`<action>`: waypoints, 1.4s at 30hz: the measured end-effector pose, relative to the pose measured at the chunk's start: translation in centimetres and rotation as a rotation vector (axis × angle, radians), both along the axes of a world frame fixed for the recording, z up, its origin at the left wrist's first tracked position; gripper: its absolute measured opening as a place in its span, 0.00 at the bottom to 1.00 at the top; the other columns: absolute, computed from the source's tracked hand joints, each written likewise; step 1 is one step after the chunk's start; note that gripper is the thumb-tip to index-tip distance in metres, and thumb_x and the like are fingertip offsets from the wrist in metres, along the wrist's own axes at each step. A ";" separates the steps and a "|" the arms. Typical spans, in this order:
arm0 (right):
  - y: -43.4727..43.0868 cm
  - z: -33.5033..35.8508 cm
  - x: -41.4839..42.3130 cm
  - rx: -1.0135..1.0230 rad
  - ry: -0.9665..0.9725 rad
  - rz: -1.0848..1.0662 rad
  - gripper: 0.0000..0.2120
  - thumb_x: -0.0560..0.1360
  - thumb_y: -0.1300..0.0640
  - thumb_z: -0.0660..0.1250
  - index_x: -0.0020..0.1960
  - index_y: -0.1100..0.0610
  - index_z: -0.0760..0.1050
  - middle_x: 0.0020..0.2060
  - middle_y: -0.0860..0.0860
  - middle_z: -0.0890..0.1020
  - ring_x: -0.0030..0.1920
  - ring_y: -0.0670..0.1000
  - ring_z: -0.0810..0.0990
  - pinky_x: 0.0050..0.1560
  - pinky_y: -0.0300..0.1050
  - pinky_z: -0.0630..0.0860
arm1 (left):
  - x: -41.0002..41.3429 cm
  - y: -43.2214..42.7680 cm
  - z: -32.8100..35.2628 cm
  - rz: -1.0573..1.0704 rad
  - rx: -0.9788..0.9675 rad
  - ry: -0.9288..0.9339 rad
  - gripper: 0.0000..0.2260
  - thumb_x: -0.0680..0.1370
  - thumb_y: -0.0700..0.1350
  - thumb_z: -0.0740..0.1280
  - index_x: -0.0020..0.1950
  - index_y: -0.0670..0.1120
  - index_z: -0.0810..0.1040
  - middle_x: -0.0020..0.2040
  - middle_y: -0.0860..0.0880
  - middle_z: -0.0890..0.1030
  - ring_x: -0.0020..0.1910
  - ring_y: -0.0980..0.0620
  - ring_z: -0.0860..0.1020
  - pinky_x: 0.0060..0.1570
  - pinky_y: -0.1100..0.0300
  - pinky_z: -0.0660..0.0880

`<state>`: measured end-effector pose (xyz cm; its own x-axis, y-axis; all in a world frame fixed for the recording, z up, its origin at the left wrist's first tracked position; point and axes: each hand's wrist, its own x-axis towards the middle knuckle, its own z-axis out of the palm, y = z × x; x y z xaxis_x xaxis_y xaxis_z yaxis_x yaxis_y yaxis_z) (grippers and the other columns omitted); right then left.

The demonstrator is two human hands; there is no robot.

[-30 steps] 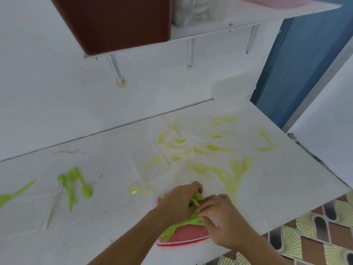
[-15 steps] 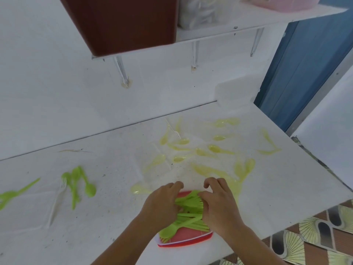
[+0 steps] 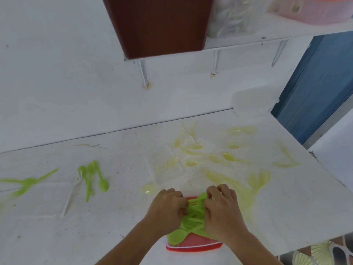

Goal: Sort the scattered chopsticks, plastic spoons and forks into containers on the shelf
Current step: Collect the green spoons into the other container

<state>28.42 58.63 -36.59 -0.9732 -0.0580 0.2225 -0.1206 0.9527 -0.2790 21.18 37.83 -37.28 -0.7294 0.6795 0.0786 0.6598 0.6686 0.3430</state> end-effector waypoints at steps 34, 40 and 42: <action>-30.7 1.3 -16.1 -0.658 -0.414 -0.349 0.25 0.70 0.70 0.69 0.52 0.40 0.81 0.28 0.47 0.74 0.29 0.44 0.70 0.31 0.35 0.67 | -13.8 -29.2 -0.4 0.785 -0.131 -0.439 0.16 0.79 0.42 0.66 0.66 0.46 0.72 0.64 0.47 0.76 0.66 0.47 0.78 0.62 0.55 0.77; -30.5 3.5 -16.3 -1.195 -0.431 -0.345 0.17 0.69 0.77 0.67 0.48 0.60 0.87 0.44 0.60 0.88 0.45 0.57 0.87 0.48 0.47 0.84 | -13.2 -28.9 0.2 0.696 -0.140 -0.425 0.15 0.79 0.42 0.64 0.65 0.48 0.70 0.61 0.48 0.75 0.64 0.48 0.76 0.59 0.55 0.77; -30.5 3.6 -16.9 -1.143 -0.376 -0.324 0.19 0.69 0.79 0.71 0.48 0.59 0.86 0.42 0.58 0.88 0.45 0.57 0.88 0.45 0.42 0.83 | -12.8 -28.8 0.9 0.703 -0.108 -0.434 0.13 0.77 0.40 0.63 0.62 0.47 0.71 0.59 0.48 0.76 0.62 0.47 0.77 0.57 0.55 0.76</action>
<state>11.57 28.15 -32.96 -0.9208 0.2394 -0.3079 0.3412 0.1122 -0.9333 8.40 9.00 -36.34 -0.9371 0.0419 -0.3466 -0.0999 0.9191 0.3812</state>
